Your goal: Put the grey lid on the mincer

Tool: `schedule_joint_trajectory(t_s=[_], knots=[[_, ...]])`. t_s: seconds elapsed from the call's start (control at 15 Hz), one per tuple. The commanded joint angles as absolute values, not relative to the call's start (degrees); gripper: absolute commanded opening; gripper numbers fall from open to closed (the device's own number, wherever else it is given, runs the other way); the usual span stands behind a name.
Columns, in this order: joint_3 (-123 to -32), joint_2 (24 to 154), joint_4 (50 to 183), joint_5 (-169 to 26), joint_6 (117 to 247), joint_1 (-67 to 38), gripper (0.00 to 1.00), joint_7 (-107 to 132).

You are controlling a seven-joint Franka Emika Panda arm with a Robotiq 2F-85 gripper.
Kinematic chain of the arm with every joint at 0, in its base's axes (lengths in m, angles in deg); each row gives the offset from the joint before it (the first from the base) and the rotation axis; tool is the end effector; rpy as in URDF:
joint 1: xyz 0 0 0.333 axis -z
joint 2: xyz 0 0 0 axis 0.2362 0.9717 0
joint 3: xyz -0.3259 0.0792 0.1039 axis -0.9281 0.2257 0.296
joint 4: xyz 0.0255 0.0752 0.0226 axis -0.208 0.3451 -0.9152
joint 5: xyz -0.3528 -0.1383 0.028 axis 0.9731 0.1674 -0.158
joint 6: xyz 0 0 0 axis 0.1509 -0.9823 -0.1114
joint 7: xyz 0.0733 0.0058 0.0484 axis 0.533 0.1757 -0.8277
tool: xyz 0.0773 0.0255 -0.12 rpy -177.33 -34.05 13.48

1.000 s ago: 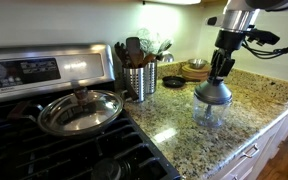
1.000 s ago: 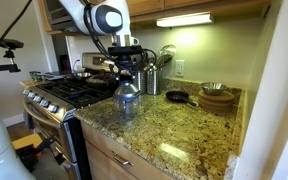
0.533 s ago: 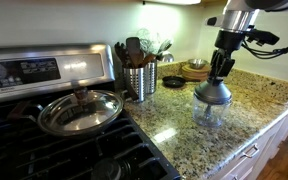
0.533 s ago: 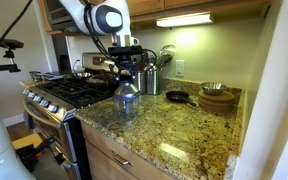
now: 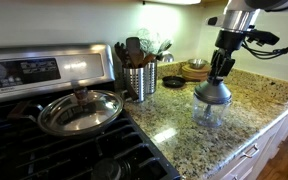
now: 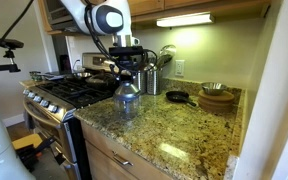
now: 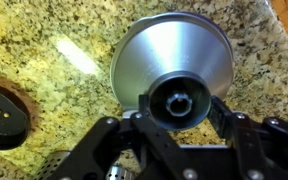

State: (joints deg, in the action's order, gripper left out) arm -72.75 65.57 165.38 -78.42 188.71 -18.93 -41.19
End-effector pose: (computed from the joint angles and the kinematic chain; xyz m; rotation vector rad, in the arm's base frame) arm 0.4656 0.0495 0.3612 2.8167 1.3621 0.2166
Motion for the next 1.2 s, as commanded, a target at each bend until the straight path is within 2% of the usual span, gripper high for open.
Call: schedule_joint_trajectory(t_s=[0.0, 0.53, 0.6, 0.67, 0.73, 0.8, 0.93, 1.13], knots=[[-73.3, 68.1, 165.7, -79.9, 191.2, -19.0, 0.35, -43.3], [-73.3, 67.8, 166.4, -79.6, 190.4, -19.0, 0.35, -43.0], [-73.3, 67.6, 166.7, -79.6, 190.5, -19.0, 0.62, -43.0], [-73.2, 67.6, 166.8, -79.6, 190.5, -19.0, 0.68, -43.0], [-73.2, 67.5, 166.9, -79.6, 190.4, -19.0, 0.88, -43.0], [-73.2, 67.6, 167.0, -79.6, 190.4, -19.0, 0.89, -43.0], [-73.1, 68.3, 167.3, -79.9, 189.9, -18.9, 0.98, -43.0], [-72.8, 69.4, 167.4, -80.2, 189.6, -18.5, 1.0, -43.2]])
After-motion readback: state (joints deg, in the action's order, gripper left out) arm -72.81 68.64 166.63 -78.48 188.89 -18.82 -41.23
